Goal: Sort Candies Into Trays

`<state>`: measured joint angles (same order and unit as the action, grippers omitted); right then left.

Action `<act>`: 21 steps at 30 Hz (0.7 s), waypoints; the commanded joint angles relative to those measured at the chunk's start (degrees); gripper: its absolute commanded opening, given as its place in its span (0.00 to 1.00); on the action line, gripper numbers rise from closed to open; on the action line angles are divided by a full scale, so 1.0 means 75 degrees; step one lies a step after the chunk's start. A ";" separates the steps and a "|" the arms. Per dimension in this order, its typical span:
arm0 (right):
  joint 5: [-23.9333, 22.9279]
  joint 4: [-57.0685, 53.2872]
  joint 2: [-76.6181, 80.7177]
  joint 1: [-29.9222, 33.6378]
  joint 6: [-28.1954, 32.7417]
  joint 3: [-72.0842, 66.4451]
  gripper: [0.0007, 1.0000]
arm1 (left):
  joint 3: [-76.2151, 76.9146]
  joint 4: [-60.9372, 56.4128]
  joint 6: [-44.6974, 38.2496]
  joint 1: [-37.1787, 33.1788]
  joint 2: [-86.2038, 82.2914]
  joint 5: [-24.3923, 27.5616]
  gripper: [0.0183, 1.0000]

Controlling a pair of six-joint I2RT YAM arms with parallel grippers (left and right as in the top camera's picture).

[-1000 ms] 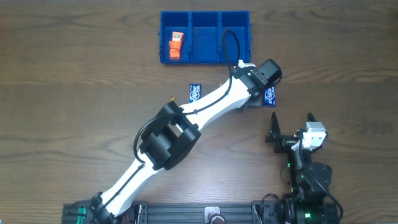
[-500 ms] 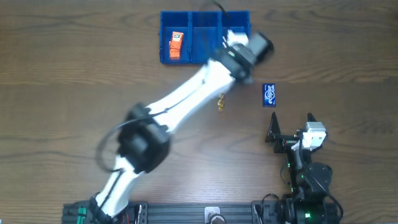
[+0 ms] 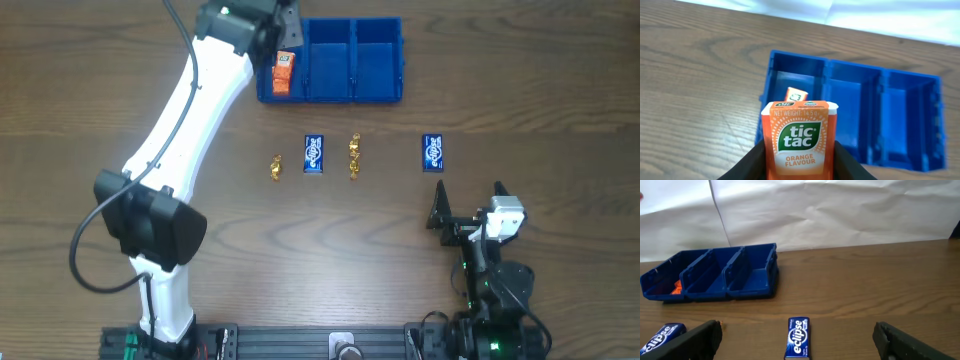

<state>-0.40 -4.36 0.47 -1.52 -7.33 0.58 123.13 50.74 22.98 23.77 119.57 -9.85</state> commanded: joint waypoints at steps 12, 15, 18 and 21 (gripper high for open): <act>0.0015 -0.0044 -0.0041 0.0020 0.0044 -0.0020 1.00 | -0.0052 -0.0621 -0.1099 -0.0280 0.1265 0.0667 0.25; 0.0015 -0.0044 -0.0041 0.0020 0.0044 -0.0020 1.00 | -0.0052 -0.0627 -0.1099 -0.0283 0.1317 0.0667 0.25; 0.0015 -0.0044 -0.0041 0.0020 0.0044 -0.0020 1.00 | -0.0052 -0.0659 -0.1134 -0.0286 0.1323 0.0664 0.25; 0.0015 -0.0044 -0.0041 0.0020 0.0044 -0.0020 1.00 | -0.0052 -0.0694 -0.1154 -0.0332 0.1326 0.0667 0.26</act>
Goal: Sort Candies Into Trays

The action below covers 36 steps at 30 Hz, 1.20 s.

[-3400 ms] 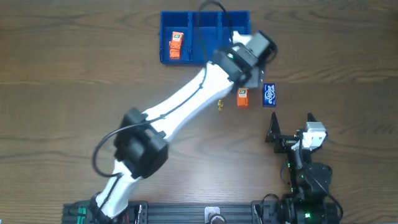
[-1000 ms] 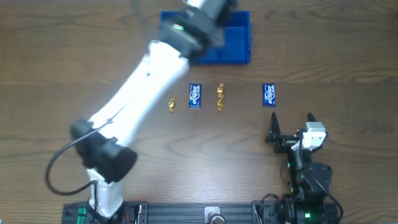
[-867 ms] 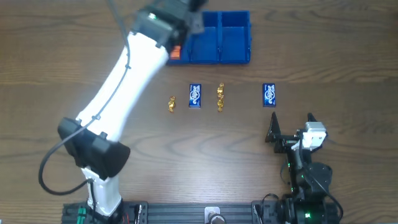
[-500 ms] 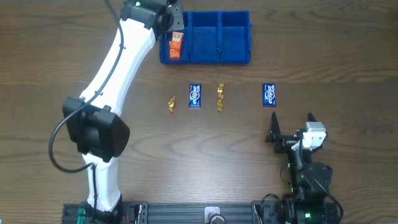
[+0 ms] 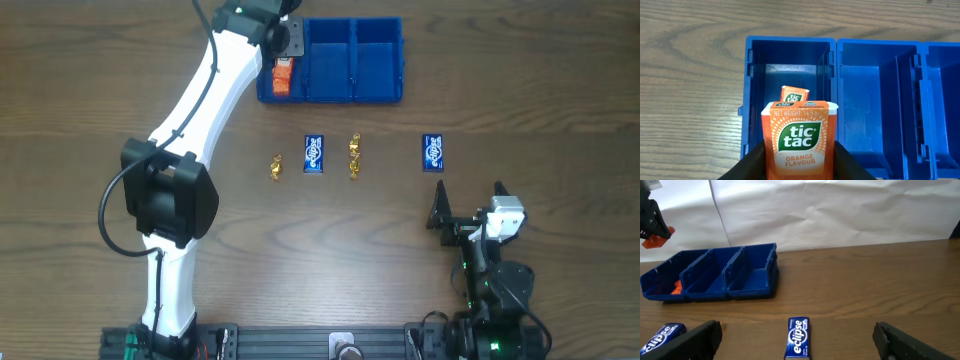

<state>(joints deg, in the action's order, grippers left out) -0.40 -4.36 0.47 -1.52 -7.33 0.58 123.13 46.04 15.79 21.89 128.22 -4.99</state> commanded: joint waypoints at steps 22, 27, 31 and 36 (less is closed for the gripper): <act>0.0015 -0.0044 -0.0041 0.0020 0.0044 -0.0020 1.00 | -0.0052 -0.0192 -0.0396 -0.0283 0.0525 0.0079 0.27; 0.0015 -0.0044 -0.0041 0.0020 0.0044 -0.0020 1.00 | -0.0052 -0.0213 -0.0393 -0.0280 0.0641 0.0079 0.38; 0.0015 -0.0044 -0.0041 0.0020 0.0044 -0.0020 1.00 | -0.0052 -0.0291 -0.0393 -0.0306 0.0641 0.0079 0.50; 0.0015 -0.0044 -0.0041 0.0020 0.0047 -0.0020 1.00 | -0.0050 -0.0350 -0.0329 -0.0329 0.0624 0.0119 0.87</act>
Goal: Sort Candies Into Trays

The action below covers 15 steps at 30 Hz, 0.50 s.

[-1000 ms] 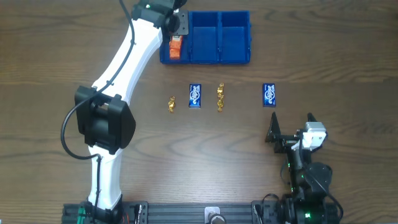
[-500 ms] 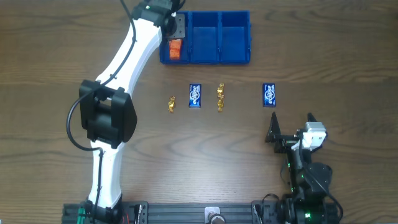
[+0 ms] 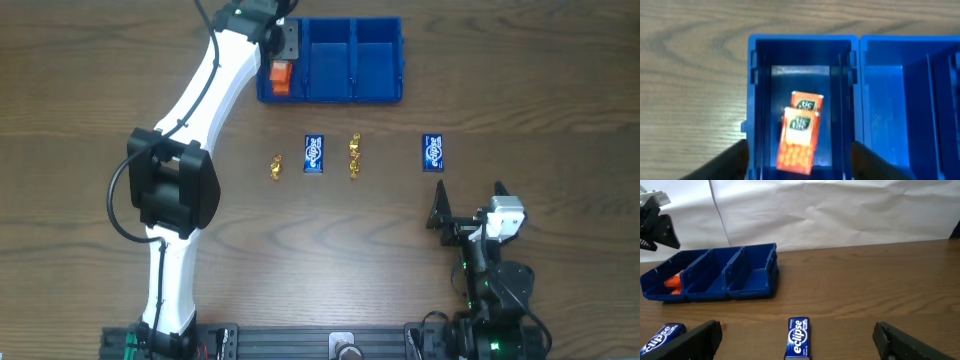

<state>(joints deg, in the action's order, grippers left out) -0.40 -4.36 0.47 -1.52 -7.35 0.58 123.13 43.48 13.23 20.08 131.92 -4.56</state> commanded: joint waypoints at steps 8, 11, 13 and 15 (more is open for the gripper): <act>0.0015 -0.0044 -0.0041 0.0020 0.0047 -0.0020 1.00 | -0.0052 0.0012 0.0070 0.0236 -0.1617 0.0017 0.89; 0.0015 -0.0044 -0.0041 0.0020 0.0050 -0.0020 1.00 | -0.0058 0.0140 0.0061 0.0277 -0.2655 -0.0079 0.87; 0.0015 -0.0044 -0.0041 0.0020 0.0047 -0.0017 1.00 | -0.0181 0.0227 -0.0047 0.0265 -0.3459 -0.0271 0.85; 0.0015 -0.0044 -0.0041 0.0020 0.0047 -0.0020 1.00 | -0.0417 0.0224 -0.0248 0.0181 -0.4062 -0.0277 0.84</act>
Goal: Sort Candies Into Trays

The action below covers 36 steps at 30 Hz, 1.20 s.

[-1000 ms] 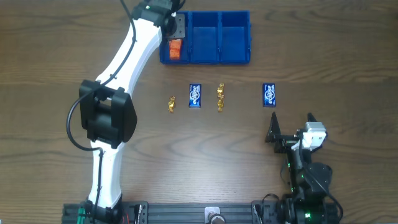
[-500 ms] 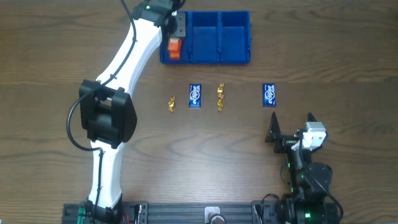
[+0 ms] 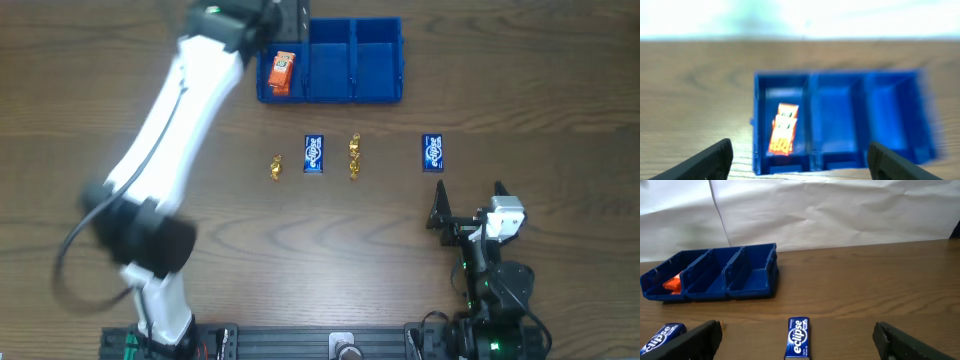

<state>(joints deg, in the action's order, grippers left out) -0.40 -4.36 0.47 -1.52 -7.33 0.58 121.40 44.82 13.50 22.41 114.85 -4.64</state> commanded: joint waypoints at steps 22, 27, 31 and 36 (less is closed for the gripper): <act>0.0015 -0.0044 -0.0041 0.0020 0.0044 -0.0020 1.00 | -0.8626 -0.2824 -0.1072 -0.2669 -1.0532 0.1253 0.89; 0.0015 -0.0044 -0.0041 0.0020 0.0044 -0.0020 1.00 | -1.0835 -0.3736 -0.1239 -0.3063 -1.2383 0.1967 0.93; 0.0015 -0.0044 -0.0041 0.0020 0.0044 -0.0020 1.00 | -1.2429 -0.4433 -0.1236 -0.3086 -1.3391 0.2264 0.94; 0.0015 -0.0044 -0.0041 0.0020 0.0044 -0.0020 1.00 | -1.4283 -0.5869 -0.1236 -0.3086 -1.4303 0.2658 1.00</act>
<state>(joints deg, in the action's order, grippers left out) -0.40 -4.34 0.47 -1.52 -7.33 0.58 21.08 5.34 5.04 -0.36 11.29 11.70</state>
